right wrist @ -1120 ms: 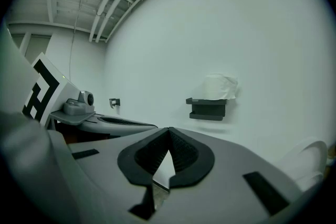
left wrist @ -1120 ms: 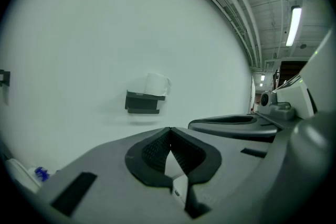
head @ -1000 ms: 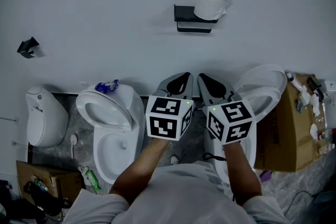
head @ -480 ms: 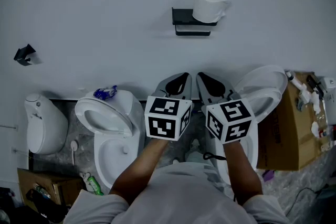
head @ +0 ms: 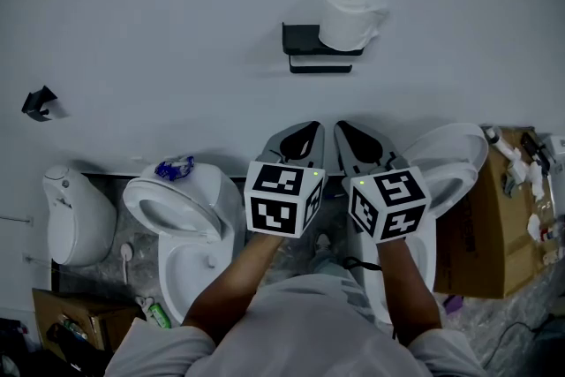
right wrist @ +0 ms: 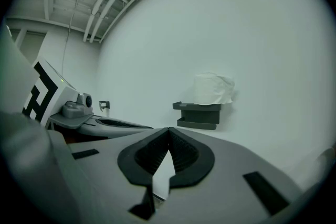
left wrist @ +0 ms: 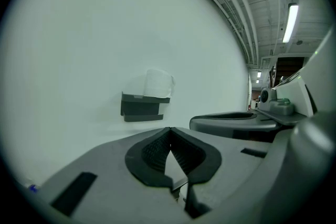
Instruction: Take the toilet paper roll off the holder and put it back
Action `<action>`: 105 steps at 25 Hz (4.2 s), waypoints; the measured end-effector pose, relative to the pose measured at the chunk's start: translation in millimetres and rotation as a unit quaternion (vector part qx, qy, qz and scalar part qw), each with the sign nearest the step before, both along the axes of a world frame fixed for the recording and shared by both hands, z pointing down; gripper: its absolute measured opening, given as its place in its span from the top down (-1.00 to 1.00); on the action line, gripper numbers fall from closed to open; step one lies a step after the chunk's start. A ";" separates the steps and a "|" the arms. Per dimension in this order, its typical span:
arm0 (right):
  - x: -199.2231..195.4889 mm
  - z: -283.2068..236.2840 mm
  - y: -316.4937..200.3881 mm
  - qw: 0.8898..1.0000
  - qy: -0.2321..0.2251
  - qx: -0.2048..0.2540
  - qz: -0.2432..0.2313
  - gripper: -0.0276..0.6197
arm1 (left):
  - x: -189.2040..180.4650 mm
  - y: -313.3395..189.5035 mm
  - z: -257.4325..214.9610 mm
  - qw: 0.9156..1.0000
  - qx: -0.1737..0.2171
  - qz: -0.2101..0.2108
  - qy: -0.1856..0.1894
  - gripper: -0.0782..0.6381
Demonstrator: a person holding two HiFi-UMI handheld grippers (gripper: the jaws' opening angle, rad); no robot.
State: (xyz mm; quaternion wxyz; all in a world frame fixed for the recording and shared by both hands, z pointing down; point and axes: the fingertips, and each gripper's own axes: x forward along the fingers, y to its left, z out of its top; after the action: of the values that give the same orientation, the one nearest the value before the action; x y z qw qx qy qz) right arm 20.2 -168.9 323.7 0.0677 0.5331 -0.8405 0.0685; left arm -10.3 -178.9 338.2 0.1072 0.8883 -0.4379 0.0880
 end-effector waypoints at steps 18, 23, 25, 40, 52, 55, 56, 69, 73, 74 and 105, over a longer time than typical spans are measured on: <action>49.0 -16.1 -84.9 1.000 -0.004 0.022 0.007 0.91 | 47.6 -85.6 -12.1 1.000 0.016 -0.001 -0.003 0.77; 54.2 -20.3 -103.4 1.000 -0.006 0.027 0.005 0.91 | 50.6 -102.6 -13.2 1.000 0.018 -0.006 -0.003 0.77; 55.1 -21.7 -109.4 1.000 -0.006 0.029 0.004 0.91 | 50.3 -108.4 -13.9 1.000 0.019 -0.010 -0.001 0.77; 53.4 -42.4 -137.2 0.999 -0.014 0.049 -0.003 0.55 | 43.1 -132.2 -29.3 0.999 0.035 -0.029 0.008 0.77; 59.1 -59.3 -160.6 0.998 -0.027 0.059 0.016 0.17 | 38.6 -146.6 -39.2 0.998 0.043 -0.039 0.009 0.77; 56.8 -60.2 -166.4 0.998 -0.028 0.058 0.012 0.12 | 36.6 -149.8 -38.6 0.998 0.043 -0.041 0.008 0.77; 56.8 -60.8 -168.0 0.998 -0.028 0.058 0.012 0.11 | 36.1 -150.7 -38.6 0.998 0.043 -0.041 0.008 0.77; 51.4 -67.4 -189.8 0.998 -0.026 0.055 0.005 -0.17 | 35.5 -153.7 -39.8 0.998 0.043 -0.035 0.016 0.77; 49.5 -66.5 -195.6 0.999 -0.024 0.047 0.002 -0.19 | 35.8 -154.0 -39.2 0.998 0.042 -0.034 0.017 0.77; 49.3 -66.2 -196.5 0.999 -0.021 0.046 0.003 -0.20 | 35.9 -153.9 -39.3 0.998 0.042 -0.034 0.017 0.77; 52.3 -62.4 -200.1 0.999 0.009 0.045 0.019 -0.13 | 30.6 -152.7 -35.8 0.998 0.033 -0.040 0.020 0.77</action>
State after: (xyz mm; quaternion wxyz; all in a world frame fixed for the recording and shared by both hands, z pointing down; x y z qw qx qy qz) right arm 72.5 -369.0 261.3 0.0496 0.5518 -0.8321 0.0272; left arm 20.3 -331.6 302.3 0.0898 0.8748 -0.4733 0.0517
